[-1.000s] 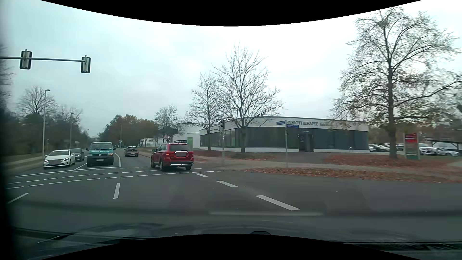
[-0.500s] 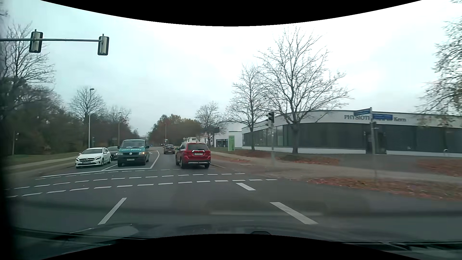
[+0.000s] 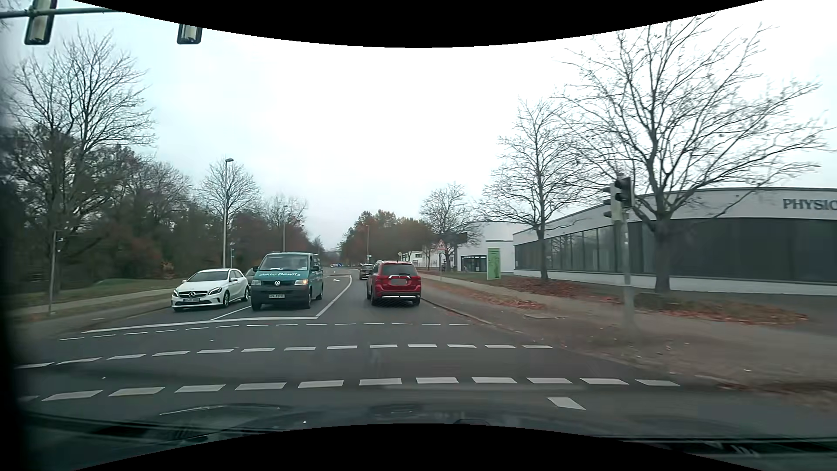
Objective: Follow the waypoints while adhering to traffic rules and regulations
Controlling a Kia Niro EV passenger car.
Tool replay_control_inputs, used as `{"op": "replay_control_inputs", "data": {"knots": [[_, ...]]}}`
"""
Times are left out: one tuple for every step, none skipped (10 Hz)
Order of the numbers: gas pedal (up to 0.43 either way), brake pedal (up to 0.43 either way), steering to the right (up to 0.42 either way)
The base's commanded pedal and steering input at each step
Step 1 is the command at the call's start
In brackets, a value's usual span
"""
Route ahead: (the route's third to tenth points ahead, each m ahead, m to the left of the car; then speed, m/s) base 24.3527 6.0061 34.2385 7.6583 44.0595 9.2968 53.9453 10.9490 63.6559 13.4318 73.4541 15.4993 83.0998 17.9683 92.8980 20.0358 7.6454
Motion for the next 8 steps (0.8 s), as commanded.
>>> {"op": "replay_control_inputs", "data": {"knots": [[0.22,0.0,-0.133],[0.22,0.0,-0.114],[0.22,0.0,-0.093],[0.22,0.0,-0.078],[0.228,0.0,-0.067],[0.228,0.0,-0.054],[0.228,0.0,-0.045],[0.228,0.0,-0.04]]}}
